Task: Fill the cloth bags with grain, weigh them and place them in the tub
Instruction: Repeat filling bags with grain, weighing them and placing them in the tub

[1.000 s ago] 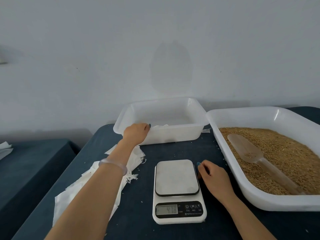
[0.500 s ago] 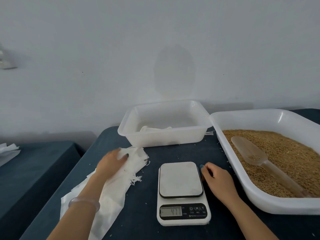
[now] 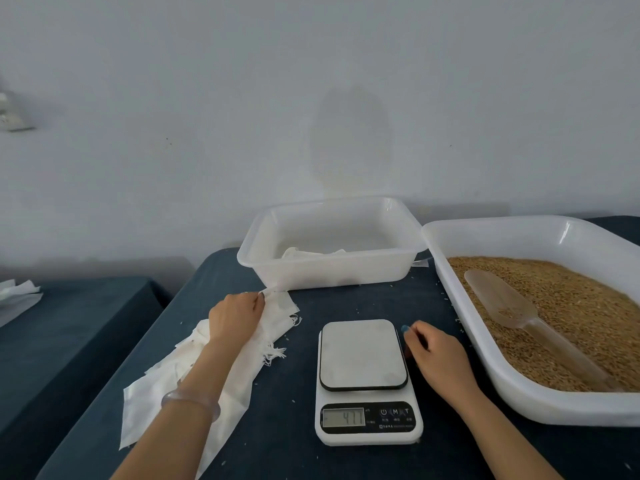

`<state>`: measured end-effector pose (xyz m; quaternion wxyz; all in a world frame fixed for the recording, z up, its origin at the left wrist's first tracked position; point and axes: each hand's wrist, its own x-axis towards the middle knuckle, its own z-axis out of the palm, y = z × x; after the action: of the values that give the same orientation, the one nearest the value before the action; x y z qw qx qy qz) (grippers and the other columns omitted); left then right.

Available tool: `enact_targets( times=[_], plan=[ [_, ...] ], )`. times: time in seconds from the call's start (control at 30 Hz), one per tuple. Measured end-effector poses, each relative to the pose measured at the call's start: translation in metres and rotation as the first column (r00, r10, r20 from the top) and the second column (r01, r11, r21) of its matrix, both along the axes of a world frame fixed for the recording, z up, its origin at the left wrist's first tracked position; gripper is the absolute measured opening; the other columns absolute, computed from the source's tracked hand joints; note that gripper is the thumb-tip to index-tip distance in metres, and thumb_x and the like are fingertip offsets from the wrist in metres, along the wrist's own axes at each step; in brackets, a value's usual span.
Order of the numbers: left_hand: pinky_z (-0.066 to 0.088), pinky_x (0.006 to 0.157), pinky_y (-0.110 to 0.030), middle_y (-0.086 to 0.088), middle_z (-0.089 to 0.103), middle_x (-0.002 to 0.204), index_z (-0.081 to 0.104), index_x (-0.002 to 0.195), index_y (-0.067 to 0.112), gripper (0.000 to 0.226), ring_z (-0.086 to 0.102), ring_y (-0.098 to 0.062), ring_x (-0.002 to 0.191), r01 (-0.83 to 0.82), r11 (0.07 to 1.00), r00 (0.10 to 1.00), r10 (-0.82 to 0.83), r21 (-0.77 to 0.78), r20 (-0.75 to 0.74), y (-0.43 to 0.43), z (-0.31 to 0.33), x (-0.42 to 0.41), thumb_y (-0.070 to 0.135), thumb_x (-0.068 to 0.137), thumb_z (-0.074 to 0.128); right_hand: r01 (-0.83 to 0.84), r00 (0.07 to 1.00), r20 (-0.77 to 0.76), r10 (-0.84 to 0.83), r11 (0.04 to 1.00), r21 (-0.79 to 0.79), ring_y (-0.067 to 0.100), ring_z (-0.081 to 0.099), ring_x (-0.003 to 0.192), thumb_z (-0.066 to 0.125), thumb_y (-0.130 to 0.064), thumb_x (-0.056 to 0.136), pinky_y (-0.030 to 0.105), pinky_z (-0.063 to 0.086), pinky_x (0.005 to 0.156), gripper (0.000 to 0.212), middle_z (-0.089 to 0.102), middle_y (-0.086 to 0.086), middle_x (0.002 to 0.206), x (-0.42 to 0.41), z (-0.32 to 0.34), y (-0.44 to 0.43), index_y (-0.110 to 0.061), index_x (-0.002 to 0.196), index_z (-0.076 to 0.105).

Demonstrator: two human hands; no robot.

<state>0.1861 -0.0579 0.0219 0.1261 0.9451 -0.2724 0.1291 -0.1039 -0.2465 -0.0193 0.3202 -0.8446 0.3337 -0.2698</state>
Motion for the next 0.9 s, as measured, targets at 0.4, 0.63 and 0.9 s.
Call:
enact_targets(
  times=[0.4, 0.63, 0.9],
  plan=[
    [0.036, 0.060, -0.031, -0.003, 0.061, 0.075, 0.069, 0.087, 0.012, 0.023, 0.054, -0.022, 0.072, 0.223, 0.823, 0.971, -0.235, -0.523, 0.043, -0.039, 0.021, -0.106, 0.028, 0.099, 0.057, -0.030, 0.980, 0.201, 0.007, 0.993, 0.114, 0.005, 0.051, 0.053, 0.053, -0.045, 0.095, 0.027, 0.040, 0.053, 0.031, 0.057, -0.004, 0.062, 0.009, 0.004, -0.003, -0.026, 0.071, 0.054],
    [0.037, 0.059, -0.019, 0.013, 0.063, 0.081, 0.075, 0.097, 0.035, 0.014, 0.055, -0.006, 0.074, 0.241, 0.801, 0.953, -0.301, -0.547, -0.021, -0.052, 0.002, -0.135, 0.042, 0.092, 0.064, -0.153, 0.941, 0.331, 0.069, 0.960, 0.235, 0.011, 0.065, 0.065, 0.064, -0.039, 0.091, 0.034, 0.051, 0.067, 0.018, 0.066, -0.007, 0.069, 0.027, 0.012, 0.001, -0.027, 0.077, 0.065],
    [0.042, 0.048, -0.023, 0.017, 0.061, 0.066, 0.070, 0.069, 0.030, 0.017, 0.053, -0.002, 0.064, 0.448, 0.751, 0.893, -0.403, -0.486, 0.199, -0.050, 0.003, -0.145, 0.028, 0.071, 0.086, -0.296, 0.884, 0.436, 0.168, 0.923, 0.244, 0.021, 0.063, 0.086, 0.061, -0.053, 0.081, 0.032, 0.048, 0.078, 0.032, 0.070, -0.001, 0.079, 0.030, 0.016, 0.009, -0.022, 0.080, 0.071]
  ],
)
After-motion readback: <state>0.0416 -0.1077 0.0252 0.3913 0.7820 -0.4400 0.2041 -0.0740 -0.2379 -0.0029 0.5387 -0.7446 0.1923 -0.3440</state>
